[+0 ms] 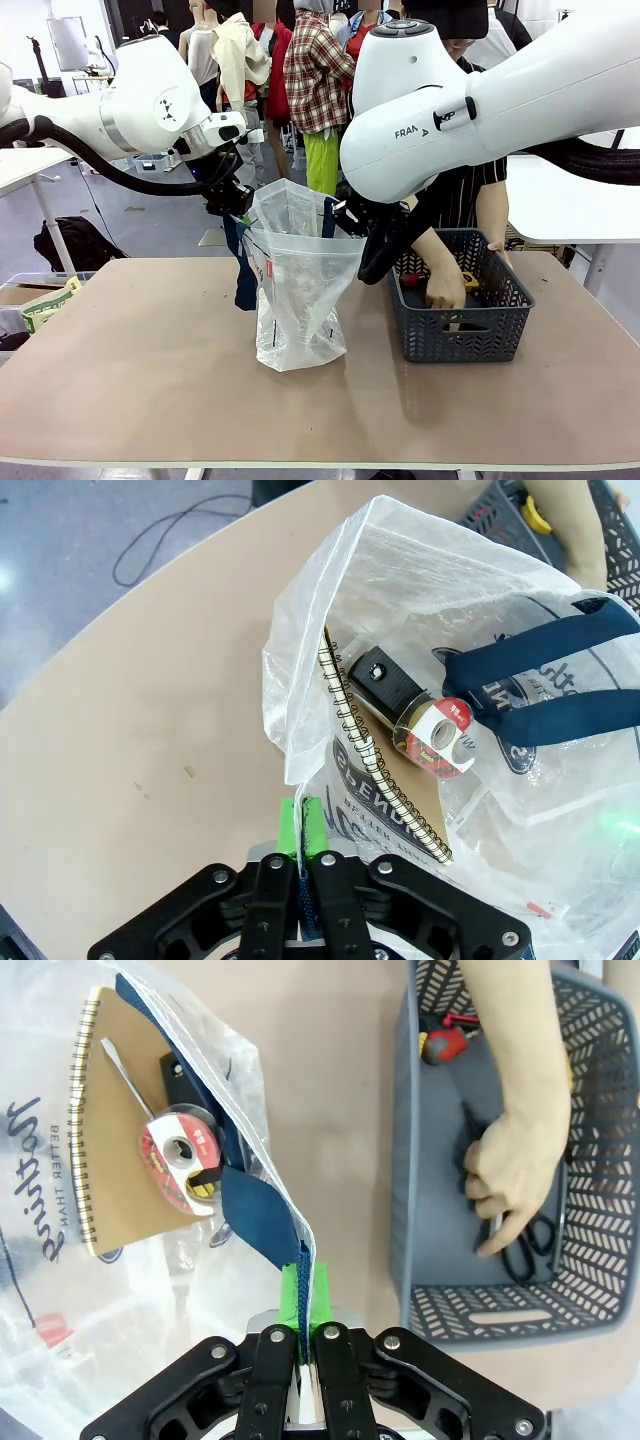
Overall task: Transfer purchased items from the store into the shopping bag.
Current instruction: Move the Reusable shopping bag to the right side of the table.
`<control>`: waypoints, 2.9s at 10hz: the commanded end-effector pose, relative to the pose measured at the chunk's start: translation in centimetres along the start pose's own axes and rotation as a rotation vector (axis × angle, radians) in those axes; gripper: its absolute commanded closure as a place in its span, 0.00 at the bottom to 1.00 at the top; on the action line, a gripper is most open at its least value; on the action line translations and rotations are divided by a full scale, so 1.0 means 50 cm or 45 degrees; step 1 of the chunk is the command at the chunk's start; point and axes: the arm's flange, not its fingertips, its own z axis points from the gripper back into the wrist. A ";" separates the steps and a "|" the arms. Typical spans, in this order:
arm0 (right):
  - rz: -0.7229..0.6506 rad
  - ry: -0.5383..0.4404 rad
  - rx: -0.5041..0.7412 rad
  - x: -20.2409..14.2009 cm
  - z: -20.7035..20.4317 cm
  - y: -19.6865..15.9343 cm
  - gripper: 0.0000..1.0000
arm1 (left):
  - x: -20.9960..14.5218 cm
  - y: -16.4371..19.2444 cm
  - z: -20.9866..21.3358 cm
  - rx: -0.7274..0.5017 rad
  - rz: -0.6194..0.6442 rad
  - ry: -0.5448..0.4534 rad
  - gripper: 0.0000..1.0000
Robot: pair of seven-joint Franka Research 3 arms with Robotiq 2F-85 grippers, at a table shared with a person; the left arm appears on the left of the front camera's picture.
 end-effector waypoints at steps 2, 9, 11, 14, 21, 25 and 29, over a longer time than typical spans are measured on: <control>-0.001 0.005 -0.008 -0.004 0.001 -0.003 1.00 | 0.003 0.004 0.008 0.026 0.001 0.007 1.00; -0.001 0.005 -0.008 -0.004 0.001 -0.003 1.00 | 0.003 0.004 0.008 0.026 0.001 0.007 1.00; -0.001 0.005 -0.008 -0.004 0.001 -0.003 1.00 | 0.003 0.004 0.008 0.026 0.001 0.007 1.00; -0.001 0.005 -0.008 -0.004 0.001 -0.003 1.00 | 0.003 0.004 0.008 0.026 0.001 0.007 1.00; -0.001 0.005 -0.008 -0.004 0.001 -0.003 1.00 | 0.003 0.004 0.008 0.026 0.001 0.007 1.00; -0.001 0.005 -0.008 -0.004 0.001 -0.003 1.00 | 0.003 0.004 0.008 0.026 0.001 0.007 1.00; -0.001 0.005 -0.008 -0.004 0.001 -0.003 1.00 | 0.003 0.004 0.008 0.026 0.001 0.007 1.00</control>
